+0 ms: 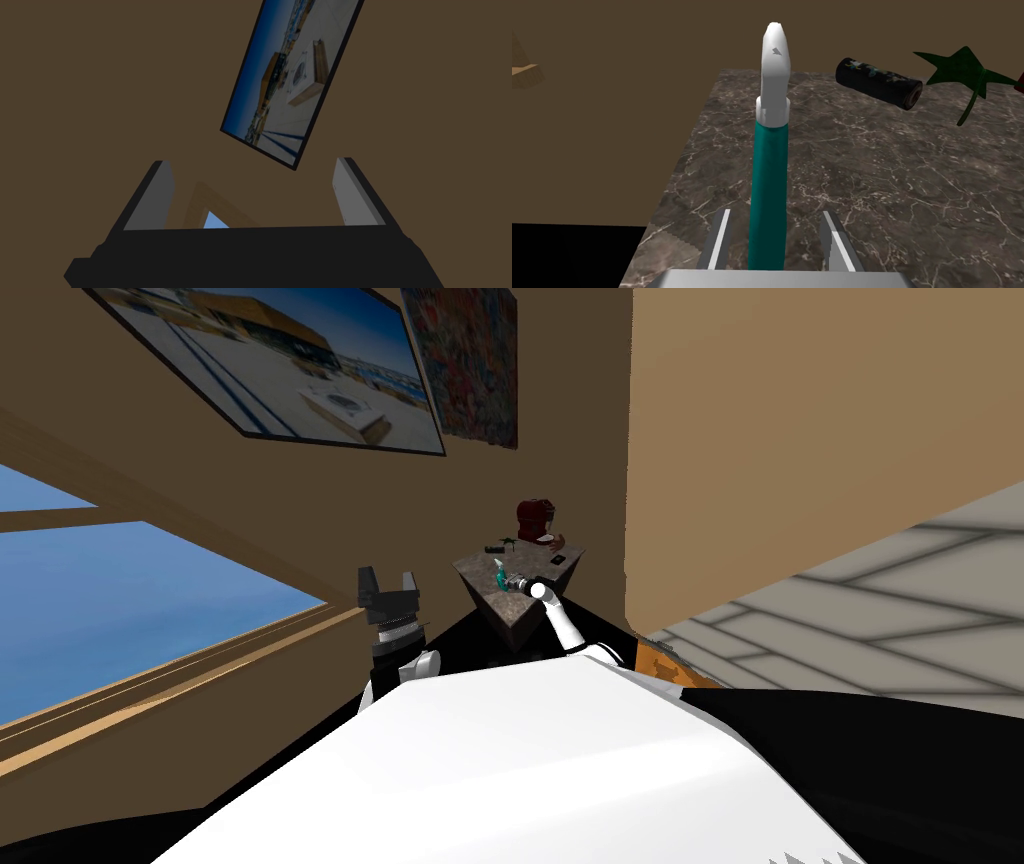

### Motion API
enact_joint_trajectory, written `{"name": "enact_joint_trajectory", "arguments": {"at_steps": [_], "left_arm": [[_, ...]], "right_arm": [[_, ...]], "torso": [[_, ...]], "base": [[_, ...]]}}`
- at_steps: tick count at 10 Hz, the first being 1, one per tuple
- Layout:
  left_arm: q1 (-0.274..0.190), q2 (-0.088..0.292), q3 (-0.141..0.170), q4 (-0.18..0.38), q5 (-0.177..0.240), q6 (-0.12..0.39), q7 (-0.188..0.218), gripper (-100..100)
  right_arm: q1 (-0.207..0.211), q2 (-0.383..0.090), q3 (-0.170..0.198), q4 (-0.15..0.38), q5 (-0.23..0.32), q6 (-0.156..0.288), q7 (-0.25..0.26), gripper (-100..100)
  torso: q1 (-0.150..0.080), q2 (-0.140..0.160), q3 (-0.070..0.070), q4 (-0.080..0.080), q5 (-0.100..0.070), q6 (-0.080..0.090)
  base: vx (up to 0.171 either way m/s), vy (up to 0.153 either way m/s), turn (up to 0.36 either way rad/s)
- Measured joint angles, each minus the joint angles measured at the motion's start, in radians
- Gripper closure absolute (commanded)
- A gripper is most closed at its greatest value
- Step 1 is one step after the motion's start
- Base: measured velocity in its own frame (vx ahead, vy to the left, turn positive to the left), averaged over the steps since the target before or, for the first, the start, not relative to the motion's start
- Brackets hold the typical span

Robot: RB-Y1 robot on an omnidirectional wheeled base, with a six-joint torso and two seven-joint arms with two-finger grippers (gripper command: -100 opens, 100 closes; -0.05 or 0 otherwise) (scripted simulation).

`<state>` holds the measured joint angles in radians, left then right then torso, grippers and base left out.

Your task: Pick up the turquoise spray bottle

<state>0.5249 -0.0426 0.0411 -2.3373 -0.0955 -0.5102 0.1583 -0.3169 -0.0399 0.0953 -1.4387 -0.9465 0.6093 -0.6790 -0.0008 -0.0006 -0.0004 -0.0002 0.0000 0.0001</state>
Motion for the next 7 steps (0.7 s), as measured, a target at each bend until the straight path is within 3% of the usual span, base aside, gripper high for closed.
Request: {"name": "enact_joint_trajectory", "arguments": {"at_steps": [3,5,7], "left_arm": [[0.0,0.0,0.0,0.0,0.0,0.0,0.0,0],[0.0,0.0,0.0,0.0,0.0,0.0,0.0,0],[0.0,0.0,0.0,0.0,0.0,0.0,0.0,0]], "right_arm": [[0.0,0.0,0.0,-0.001,0.0,0.0,0.0,100],[0.0,0.0,0.0,-0.001,0.0,0.0,0.0,-100],[-0.004,-0.044,0.0,0.008,-0.006,-0.005,0.004,-100]], "torso": [[0.0,-0.002,-0.002,-0.001,0.0,0.0],[0.0,-0.003,-0.002,-0.001,0.0,0.0],[0.0,-0.003,-0.002,-0.001,0.0,0.0]], "base": [[0.0,0.0,0.0],[0.0,-0.001,0.006],[0.002,-0.007,0.016]]}}
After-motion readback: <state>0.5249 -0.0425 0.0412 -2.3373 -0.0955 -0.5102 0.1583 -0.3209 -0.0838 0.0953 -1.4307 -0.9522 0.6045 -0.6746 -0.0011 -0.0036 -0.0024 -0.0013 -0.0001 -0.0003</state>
